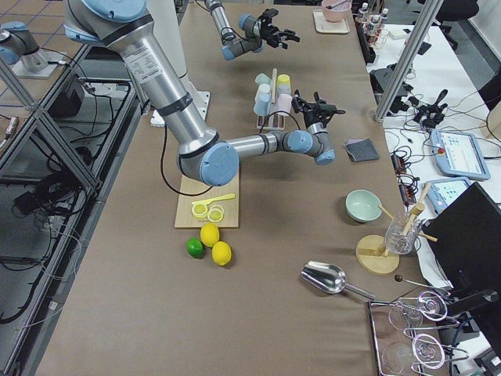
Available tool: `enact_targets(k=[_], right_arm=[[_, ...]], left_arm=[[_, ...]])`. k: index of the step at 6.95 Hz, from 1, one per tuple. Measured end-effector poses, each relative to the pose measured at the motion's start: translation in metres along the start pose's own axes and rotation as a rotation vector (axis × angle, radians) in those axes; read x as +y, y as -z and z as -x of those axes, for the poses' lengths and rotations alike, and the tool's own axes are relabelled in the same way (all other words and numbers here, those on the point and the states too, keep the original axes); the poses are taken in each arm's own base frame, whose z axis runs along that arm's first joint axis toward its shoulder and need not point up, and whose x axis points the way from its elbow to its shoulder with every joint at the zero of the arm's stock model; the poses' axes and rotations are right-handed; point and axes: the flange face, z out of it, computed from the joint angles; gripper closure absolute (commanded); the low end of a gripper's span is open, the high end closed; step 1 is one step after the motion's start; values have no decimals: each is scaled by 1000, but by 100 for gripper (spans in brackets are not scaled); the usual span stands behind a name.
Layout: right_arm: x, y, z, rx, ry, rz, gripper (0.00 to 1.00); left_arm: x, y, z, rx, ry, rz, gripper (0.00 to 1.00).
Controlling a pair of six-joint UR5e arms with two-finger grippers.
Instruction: Place cup on cup holder
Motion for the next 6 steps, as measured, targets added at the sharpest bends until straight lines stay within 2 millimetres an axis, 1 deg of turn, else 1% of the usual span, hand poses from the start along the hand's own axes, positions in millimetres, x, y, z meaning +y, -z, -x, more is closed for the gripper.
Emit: enact_targets(k=[1, 2, 3, 4, 5, 6], right_arm=[[-9, 20, -5, 71, -195, 24, 2], [-16, 41, -7, 138, -402, 30, 2], [-20, 62, -4, 209, -610, 21, 2], [-21, 74, 0, 280, -832, 10, 2], [-19, 81, 4, 362, -1068, 7, 1], [-14, 85, 7, 455, -1289, 18, 1]], left_arm=[[-7, -11, 60, -102, -74, 20, 3], [-13, -13, 119, -204, -148, 49, 3], [-20, -6, 180, -316, -223, 95, 3], [-27, 8, 238, -425, -292, 162, 3], [-34, 29, 292, -506, -339, 250, 3], [-47, 52, 344, -556, -353, 353, 3]])
